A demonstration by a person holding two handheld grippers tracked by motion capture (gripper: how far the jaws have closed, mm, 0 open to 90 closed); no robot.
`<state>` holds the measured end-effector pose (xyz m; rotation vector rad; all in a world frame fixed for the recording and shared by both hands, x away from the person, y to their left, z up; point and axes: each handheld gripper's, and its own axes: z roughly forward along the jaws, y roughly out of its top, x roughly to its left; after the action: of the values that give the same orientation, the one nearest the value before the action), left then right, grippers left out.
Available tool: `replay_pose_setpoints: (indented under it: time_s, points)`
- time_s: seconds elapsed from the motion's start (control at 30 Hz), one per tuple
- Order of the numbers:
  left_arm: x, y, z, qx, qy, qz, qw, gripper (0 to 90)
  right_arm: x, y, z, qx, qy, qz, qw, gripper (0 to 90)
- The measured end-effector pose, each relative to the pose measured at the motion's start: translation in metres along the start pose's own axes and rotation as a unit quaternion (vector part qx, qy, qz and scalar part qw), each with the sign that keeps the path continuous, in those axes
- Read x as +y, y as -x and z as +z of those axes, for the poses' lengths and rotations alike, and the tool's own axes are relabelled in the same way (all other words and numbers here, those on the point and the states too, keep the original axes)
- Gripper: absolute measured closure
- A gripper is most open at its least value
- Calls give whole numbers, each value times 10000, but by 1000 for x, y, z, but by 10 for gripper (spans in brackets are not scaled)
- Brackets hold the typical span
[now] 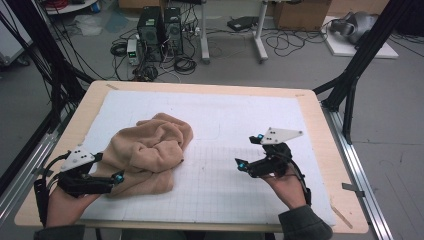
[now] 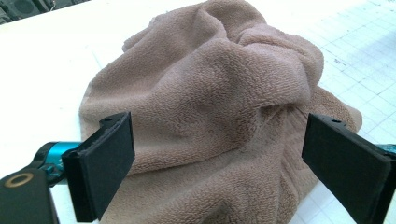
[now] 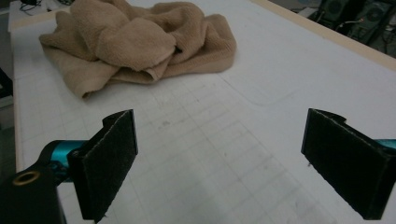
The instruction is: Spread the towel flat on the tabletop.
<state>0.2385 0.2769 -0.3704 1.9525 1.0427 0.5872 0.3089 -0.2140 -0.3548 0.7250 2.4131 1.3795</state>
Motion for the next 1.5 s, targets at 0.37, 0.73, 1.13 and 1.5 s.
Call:
replay_pose_setpoints:
  time_s: [0.37,0.73,1.13,1.5]
  points:
    - [1,-6,3,10,-93,45,9999,98,41,-13,59,546,-83,-228,9982,98]
    - [-6,-21,22,-142,-247,-78,9996,246,52,-28,121,992,-412,-356,9936,166]
    - [-30,-31,59,-493,-785,-151,9956,498,42,-40,185,1468,-875,-365,9846,368]
    - [-28,-21,52,-641,-599,118,9961,804,41,-34,180,1661,-745,-544,9818,831]
